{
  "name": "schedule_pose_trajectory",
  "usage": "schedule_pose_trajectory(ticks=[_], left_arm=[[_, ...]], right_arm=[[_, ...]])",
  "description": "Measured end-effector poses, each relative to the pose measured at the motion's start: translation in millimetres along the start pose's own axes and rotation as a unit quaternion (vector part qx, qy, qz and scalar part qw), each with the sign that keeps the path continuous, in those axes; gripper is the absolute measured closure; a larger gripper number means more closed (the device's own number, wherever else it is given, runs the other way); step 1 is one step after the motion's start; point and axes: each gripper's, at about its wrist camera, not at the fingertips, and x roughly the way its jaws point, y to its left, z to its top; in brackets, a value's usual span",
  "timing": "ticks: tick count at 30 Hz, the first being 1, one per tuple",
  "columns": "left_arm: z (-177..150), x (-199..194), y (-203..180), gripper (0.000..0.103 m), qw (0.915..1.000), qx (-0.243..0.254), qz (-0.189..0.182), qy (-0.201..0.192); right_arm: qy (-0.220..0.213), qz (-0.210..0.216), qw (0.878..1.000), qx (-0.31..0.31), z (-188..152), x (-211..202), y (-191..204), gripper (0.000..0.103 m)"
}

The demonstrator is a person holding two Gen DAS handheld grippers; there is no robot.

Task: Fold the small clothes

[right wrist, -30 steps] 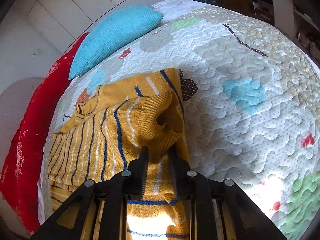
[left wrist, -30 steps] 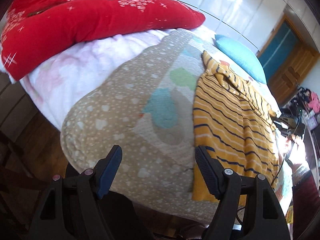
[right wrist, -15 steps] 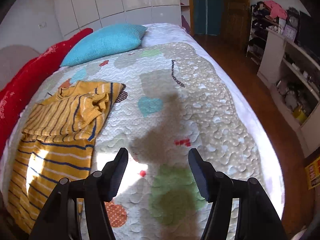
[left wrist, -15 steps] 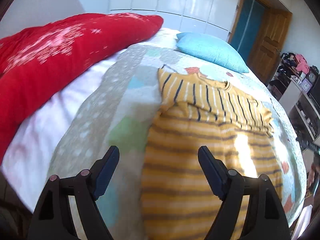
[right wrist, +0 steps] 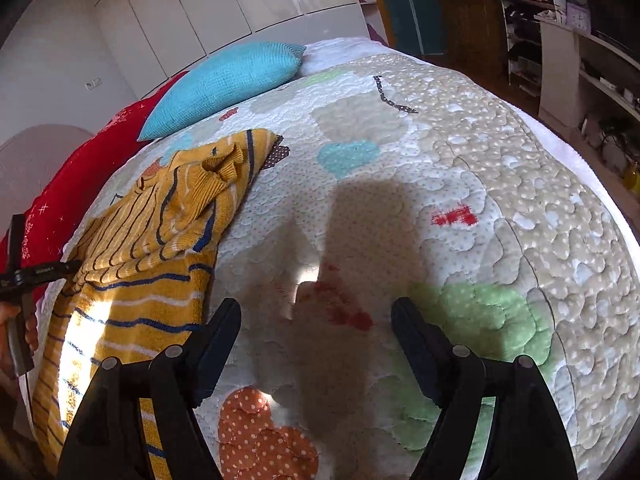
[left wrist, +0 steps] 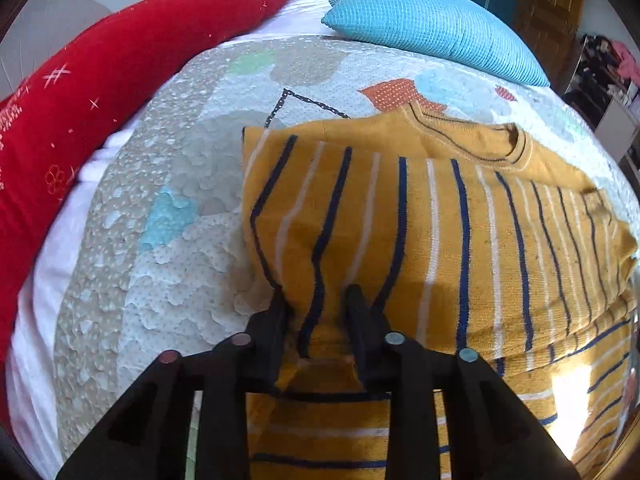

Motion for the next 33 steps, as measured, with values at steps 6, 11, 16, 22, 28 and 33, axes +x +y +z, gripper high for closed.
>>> schedule_pose_trajectory(ticks=[6, 11, 16, 22, 28, 33], left_arm=[[-10.2, -9.7, 13.4, 0.084, 0.9996, -0.006, 0.020, -0.017], [-15.8, -8.3, 48.5, 0.074, 0.9940, -0.101, -0.036, -0.020], [-28.1, -8.9, 76.6, 0.056, 0.9844, -0.155, -0.079, -0.021], [-42.6, -9.4, 99.3, 0.049, 0.9840, -0.172, -0.043, -0.015], [-58.8, -10.3, 99.7, 0.049, 0.9907, -0.132, -0.018, -0.026], [-68.1, -7.4, 79.4, 0.025, 0.9961, -0.073, 0.027, -0.042]], right_arm=[[-0.006, 0.028, 1.000, 0.007, -0.6, 1.2, -4.0, 0.013], [-0.009, 0.030, 0.999, 0.010, -1.7, 0.4, -3.5, 0.013], [-0.011, 0.032, 0.999, 0.013, -1.8, 0.5, -4.1, 0.012], [-0.012, 0.034, 0.999, 0.014, -2.2, 0.0, -4.3, 0.011], [-0.014, 0.038, 0.999, 0.018, -2.6, -0.6, -4.9, 0.011], [-0.017, 0.041, 0.999, 0.022, -4.2, -1.5, -3.8, 0.010]])
